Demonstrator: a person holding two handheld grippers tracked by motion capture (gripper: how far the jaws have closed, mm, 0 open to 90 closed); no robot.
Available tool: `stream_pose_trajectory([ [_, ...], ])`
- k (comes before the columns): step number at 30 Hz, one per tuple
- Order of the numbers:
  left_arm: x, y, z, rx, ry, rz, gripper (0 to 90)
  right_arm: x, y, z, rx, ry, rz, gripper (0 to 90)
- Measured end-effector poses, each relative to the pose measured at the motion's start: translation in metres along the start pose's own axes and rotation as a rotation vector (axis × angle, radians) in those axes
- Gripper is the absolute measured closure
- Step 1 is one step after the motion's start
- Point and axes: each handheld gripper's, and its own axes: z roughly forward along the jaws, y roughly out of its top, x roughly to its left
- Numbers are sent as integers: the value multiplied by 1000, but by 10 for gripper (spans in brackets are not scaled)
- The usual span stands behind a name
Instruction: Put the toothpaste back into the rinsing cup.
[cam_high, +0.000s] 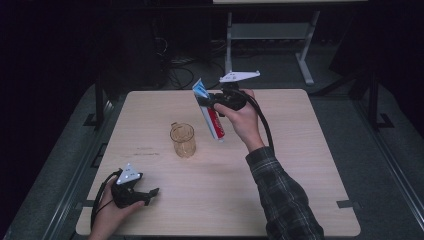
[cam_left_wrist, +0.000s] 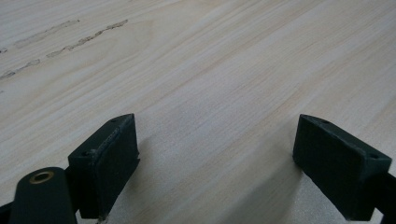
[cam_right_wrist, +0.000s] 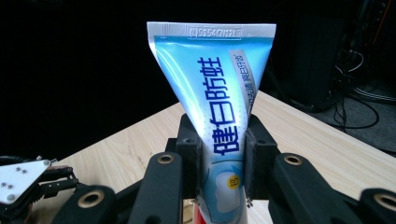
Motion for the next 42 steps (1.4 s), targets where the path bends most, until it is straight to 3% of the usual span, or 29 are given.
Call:
stream_pose_trajectory([
  [25, 0, 0, 0, 0, -5, 5, 131, 20, 34, 53, -14, 47, -16, 716],
  [42, 0, 0, 0, 3, -9, 10, 131, 27, 33, 82, -21, 85, -13, 712],
])
